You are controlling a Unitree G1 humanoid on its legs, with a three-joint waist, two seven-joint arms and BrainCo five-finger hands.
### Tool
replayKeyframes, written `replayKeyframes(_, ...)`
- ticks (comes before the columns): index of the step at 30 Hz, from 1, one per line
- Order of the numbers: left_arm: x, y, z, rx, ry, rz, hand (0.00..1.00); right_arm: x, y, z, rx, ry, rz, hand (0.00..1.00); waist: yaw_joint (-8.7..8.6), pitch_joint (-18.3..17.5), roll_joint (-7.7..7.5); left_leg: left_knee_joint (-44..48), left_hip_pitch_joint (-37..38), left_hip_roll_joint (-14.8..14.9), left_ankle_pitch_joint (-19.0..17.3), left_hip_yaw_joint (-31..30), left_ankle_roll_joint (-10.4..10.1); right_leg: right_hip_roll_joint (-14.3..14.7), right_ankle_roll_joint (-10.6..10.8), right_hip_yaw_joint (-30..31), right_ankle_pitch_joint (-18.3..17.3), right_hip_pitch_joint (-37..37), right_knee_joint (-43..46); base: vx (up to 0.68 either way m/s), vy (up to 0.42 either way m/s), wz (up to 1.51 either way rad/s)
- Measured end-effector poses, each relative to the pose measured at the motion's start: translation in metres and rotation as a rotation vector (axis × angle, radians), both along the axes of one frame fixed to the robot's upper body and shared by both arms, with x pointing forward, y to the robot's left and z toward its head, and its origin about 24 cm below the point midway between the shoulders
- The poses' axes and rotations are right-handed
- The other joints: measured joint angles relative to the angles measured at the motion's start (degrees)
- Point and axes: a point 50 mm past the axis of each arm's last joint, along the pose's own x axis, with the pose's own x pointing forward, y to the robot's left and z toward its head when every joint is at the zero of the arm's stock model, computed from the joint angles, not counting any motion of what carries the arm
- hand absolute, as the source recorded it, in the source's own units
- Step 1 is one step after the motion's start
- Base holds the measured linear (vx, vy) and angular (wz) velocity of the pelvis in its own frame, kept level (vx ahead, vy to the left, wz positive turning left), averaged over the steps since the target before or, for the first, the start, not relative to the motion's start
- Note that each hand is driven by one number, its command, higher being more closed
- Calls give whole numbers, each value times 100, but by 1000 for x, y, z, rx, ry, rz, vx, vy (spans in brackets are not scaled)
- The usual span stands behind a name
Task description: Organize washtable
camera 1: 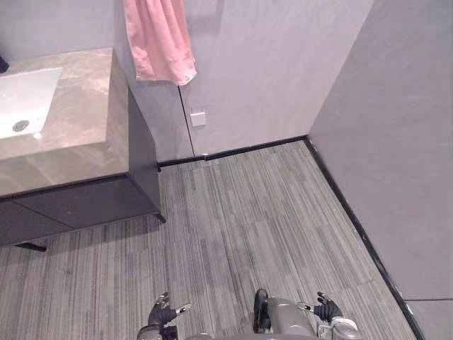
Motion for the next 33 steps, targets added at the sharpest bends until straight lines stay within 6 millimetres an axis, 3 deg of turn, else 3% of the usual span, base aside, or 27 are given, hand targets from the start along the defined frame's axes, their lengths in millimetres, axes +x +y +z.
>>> replayKeyframes(1, 0, -4, 0, -12, -4, 3, 0, -2, 3, -1, 12, 2, -12, 0, 46, 56, -30, 965, -257, 177, -16, 13, -26, 57, -73, -6, -47, 447, -216, 405, -148, 9)
replayKeyframes(3, 4, -3, 3, -14, -30, 16, 0, -3, 6, -1, 27, -8, -31, 0, 159, 101, -119, 1673, -546, 384, -102, 262, 110, 64, -113, 51, -72, 980, -480, 360, -88, -10)
replayKeyframes(6, 9, -3, 6, -16, -53, 18, 0, 7, 10, 2, 42, -47, -39, 0, 304, 138, -137, 1772, -1302, 433, -252, 412, 353, -35, -111, 209, -97, 1508, -934, 307, 32, -16)
replayKeyframes(8, 11, -1, 6, -11, -58, 20, 0, 13, 13, 3, 48, -60, -35, 0, 311, 159, -161, 954, -1699, 156, -235, 340, 332, -236, 57, 210, -194, 1682, -1038, 285, 167, 0)
replayKeyframes(9, 13, -3, 7, -12, -62, 11, 0, 18, 13, 4, 49, -72, -31, 0, 315, 160, -158, -22, -1845, -83, -134, 244, 291, -390, 229, 197, -298, 1785, -1045, 290, 242, 6)
replayKeyframes(10, 13, -4, 7, -12, -64, 9, 0, 18, 13, 5, 47, -71, -32, 0, 331, 157, -127, -799, -1909, -229, 196, 134, 295, -460, 403, 196, -403, 1865, -1062, 390, 314, -2)
replayKeyframes(11, 13, -3, 7, -10, -63, 7, 0, 17, 17, 3, 55, -64, -29, 0, 420, 144, -127, -1134, -1731, -406, 975, 123, 613, -525, 546, 284, -486, 1972, -1128, 350, 270, -1)
replayKeyframes(12, 16, -2, 8, -4, -68, 4, 0, 16, 22, 2, 65, -61, -21, 0, 450, 128, -248, -1239, -1679, -531, 957, 178, 613, -647, 530, 332, -475, 1988, -1180, 370, 234, 7)
replayKeyframes(14, 20, 7, 10, 23, -80, -3, 0, 19, 26, 2, 72, -65, -3, 0, 461, 148, -401, -945, -1797, -691, 695, 203, 908, -814, 590, 497, -363, 1984, -1092, 368, 209, 13)
replayKeyframes(16, 18, 7, 9, 18, -74, 10, 0, 22, 27, 3, 73, -73, -3, 0, 512, 149, -414, -759, -1563, -717, 361, 314, 1070, -928, 638, 751, -352, 1790, -273, 484, 266, -21)
replayKeyframes(17, 16, 8, 9, 20, -68, 8, 0, 25, 30, 4, 79, -82, 2, 0, 583, 147, -411, -896, -1159, -734, 205, 428, 1139, -1033, 997, 1048, -166, 1346, 981, 407, 224, -37)
replayKeyframes(18, 15, 8, 9, 21, -67, 5, 0, 25, 31, 4, 81, -84, 5, 0, 584, 148, -410, -933, -1069, -738, 163, 444, 1155, -1053, 1134, 1101, -69, 1246, 1301, 369, 183, -38)
replayKeyframes(19, 13, 9, 8, 25, -59, 2, 0, 27, 35, 4, 87, -88, 25, 0, 578, 161, -397, -1049, -730, -753, 1, 485, 1234, -1125, 1422, 1268, 298, 748, 2578, 286, 121, -14)
replayKeyframes(20, 12, 8, 8, 24, -56, -2, 0, 26, 37, 4, 91, -86, 29, 0, 566, 168, -415, -1085, -551, -777, -66, 489, 1251, -1165, 1353, 1281, 237, 524, 3167, 447, 162, -5)
replayKeyframes(21, 10, 10, 7, 32, -42, -18, 0, 25, 40, 3, 96, -83, 36, 0, 522, 174, -424, -1255, -85, -837, -154, 464, 1292, -1206, 1018, 1140, -89, 73, 4099, 307, 78, 10)
replayKeyframes(22, 9, 9, 6, 31, -37, -19, 0, 26, 39, 4, 93, -86, 44, 0, 475, 188, -399, -1382, 102, -840, -155, 455, 1293, -1196, 927, 1039, -220, -46, 4190, 392, 72, 19)
replayKeyframes(24, 7, 10, 5, 29, -30, -15, 0, 29, 40, 5, 85, -92, 74, 0, 341, 223, -329, -1747, 630, -749, -154, 376, 1291, -1013, 674, 557, -515, -421, 3677, 422, 18, 24)
replayKeyframes(26, 8, 9, 6, 26, -34, -14, 0, 32, 40, 7, 82, -111, 78, 0, 276, 228, -308, -1908, 826, -611, -152, 265, 1290, -700, 609, 367, -568, -751, 2569, 390, -47, 30)
replayKeyframes(27, 9, 7, 6, 22, -38, -15, 0, 31, 39, 7, 79, -110, 77, 0, 267, 231, -304, -1959, 894, -554, -152, 189, 1289, -548, 569, 396, -505, -876, 1893, 405, -103, 39)
replayKeyframes(28, 11, 6, 6, 19, -42, -16, 0, 31, 37, 7, 77, -110, 73, 0, 260, 231, -329, -2003, 988, -536, -161, 80, 1256, -346, 555, 512, -134, -919, 842, 500, -156, 67)
replayKeyframes(29, 11, 7, 6, 21, -41, -16, 0, 27, 35, 6, 73, -101, 69, 0, 255, 205, -385, -2011, 1120, -578, -263, -200, 1023, -224, 480, 788, 780, -852, -152, 429, -162, 63)
replayKeyframes(30, 11, 6, 6, 19, -40, -16, 0, 26, 35, 6, 73, -99, 67, 0, 249, 203, -392, -2012, 1165, -580, -293, -279, 973, -210, 477, 857, 1033, -829, -160, 464, -192, 65)
replayKeyframes(31, 10, -2, 4, -3, -34, -11, 0, 28, 28, 7, 59, -106, 54, 0, 247, 188, -300, -2020, 1285, -491, -362, -469, 859, -153, 373, 856, 1108, -811, 76, 444, -201, 48)
replayKeyframes(33, 13, -12, 4, -29, -48, -6, 0, 31, 27, 9, 50, -111, 59, 0, 274, 144, -107, -1707, 1154, -284, -145, -857, 496, -173, 243, 553, 584, -789, 432, 482, -234, 63)
